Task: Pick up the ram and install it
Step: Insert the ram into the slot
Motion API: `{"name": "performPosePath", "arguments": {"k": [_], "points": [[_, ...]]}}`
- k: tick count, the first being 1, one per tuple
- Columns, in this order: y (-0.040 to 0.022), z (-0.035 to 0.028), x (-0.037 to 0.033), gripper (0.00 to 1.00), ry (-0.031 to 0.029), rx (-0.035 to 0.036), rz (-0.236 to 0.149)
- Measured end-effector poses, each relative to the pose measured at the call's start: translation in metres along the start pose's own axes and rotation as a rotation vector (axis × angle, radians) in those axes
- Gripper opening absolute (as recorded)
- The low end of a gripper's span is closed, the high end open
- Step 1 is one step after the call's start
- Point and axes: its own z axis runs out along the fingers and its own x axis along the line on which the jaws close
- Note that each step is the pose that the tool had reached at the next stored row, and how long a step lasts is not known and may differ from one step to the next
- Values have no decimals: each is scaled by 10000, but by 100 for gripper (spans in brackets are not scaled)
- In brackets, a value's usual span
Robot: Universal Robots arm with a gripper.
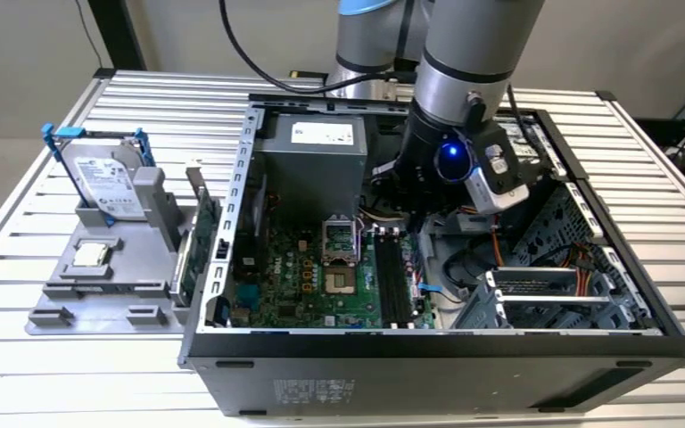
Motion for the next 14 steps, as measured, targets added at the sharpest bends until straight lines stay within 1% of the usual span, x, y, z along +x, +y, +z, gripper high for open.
{"name": "performPosePath", "arguments": {"k": [11,14], "points": [[-21,200,0,0,-3,3,2],[-27,233,-1,0,-10,16,-1]]}}
